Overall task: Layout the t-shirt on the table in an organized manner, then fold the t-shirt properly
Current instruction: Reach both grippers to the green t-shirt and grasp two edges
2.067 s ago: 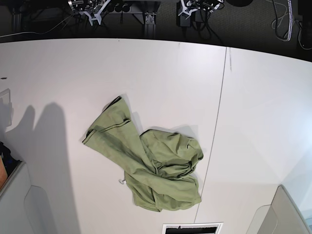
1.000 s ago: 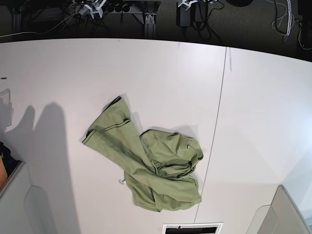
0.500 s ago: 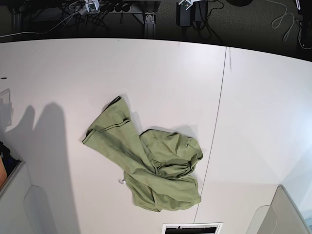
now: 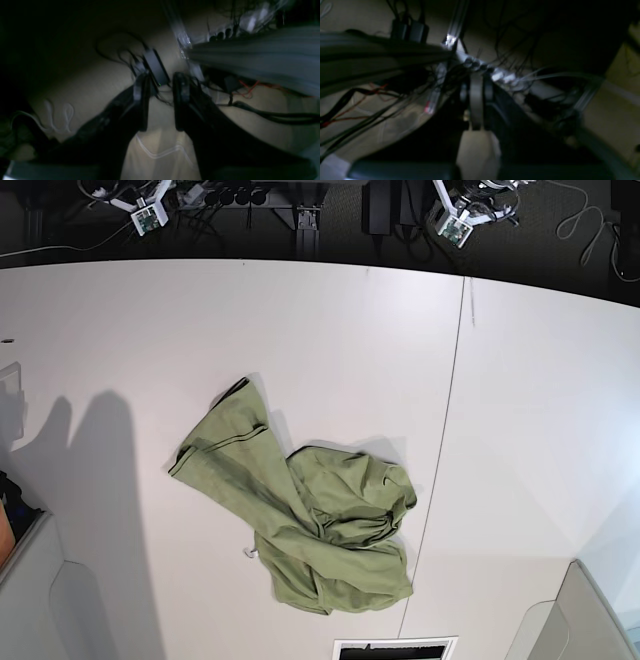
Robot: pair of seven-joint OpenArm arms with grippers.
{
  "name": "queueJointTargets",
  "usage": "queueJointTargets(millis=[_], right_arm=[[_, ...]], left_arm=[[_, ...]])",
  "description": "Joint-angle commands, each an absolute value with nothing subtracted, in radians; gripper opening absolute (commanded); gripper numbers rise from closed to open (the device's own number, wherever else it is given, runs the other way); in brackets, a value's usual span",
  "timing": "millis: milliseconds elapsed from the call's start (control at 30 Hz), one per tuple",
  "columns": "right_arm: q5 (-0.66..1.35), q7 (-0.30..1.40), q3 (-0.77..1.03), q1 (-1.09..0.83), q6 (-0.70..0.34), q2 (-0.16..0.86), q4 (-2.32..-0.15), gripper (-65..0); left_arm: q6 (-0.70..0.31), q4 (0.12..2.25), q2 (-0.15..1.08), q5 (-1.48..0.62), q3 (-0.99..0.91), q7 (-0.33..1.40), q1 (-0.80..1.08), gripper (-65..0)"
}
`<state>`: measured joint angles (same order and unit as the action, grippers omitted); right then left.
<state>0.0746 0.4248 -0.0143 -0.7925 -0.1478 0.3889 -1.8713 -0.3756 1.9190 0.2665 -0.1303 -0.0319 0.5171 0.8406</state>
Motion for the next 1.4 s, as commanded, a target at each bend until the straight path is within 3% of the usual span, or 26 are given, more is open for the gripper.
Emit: queueJointTargets(millis=[0,200,333,433,567,667,800,900,1033,1133,1367], right_arm=[[0.079,0.423,-0.01,-0.809,-0.145,0.411,-1.93,-63.1],[0.079,0.467,0.008,-0.787,-0.133,0.478,-2.151,-63.1],[0.08,0.467,0.014,-0.671,-0.049,0.484,-2.167,-63.1],[0.097,0.468,0.014,-0.54,-0.045,0.474,-2.14,-63.1],[0.11,0.469,0.014,-0.363,-0.05,0.414,-2.053,-62.8],[0.155,0.473,0.014,-0.241,-0.121,0.35,-1.951,-57.2],[0.176,0.483,0.013,-0.117,-0.146,0.262,-1.819,-39.8],[0.176,0.525,0.013,-0.063,-0.146,0.204,-1.77,-32.0],[0.174,0.531,0.013,-0.018,-0.146,0.133,-1.702,-31.5],[0.15,0.527,0.013,0.014,-0.146,0.082,-1.633,-31.5],[0.087,0.52,0.013,0.073,-0.145,-0.004,-1.507,-31.5]], left_arm=[[-0.379,1.982,0.28,-0.152,-0.06,0.52,0.87,-49.0],[-0.379,2.199,0.364,-0.212,-0.169,0.523,0.939,-48.9],[-0.378,2.214,0.43,-0.264,-0.197,0.486,0.92,-48.9],[-0.378,2.213,0.472,-0.281,-0.197,0.482,0.877,-48.6],[-0.379,2.205,0.511,-0.32,-0.197,0.482,0.793,-38.8],[-0.377,2.176,0.533,-0.337,-0.197,0.477,0.72,-33.0],[-0.378,2.094,0.538,-0.408,-0.192,0.467,0.591,-32.9],[-0.378,2.006,0.538,-0.447,-0.165,0.467,0.48,-32.9],[-0.379,1.891,0.538,-0.452,-0.075,0.467,0.319,-32.2],[-0.378,1.808,0.537,-0.452,0.01,0.466,0.195,-27.2],[-0.378,1.599,0.509,-0.45,0.169,0.443,-0.094,-26.9]])
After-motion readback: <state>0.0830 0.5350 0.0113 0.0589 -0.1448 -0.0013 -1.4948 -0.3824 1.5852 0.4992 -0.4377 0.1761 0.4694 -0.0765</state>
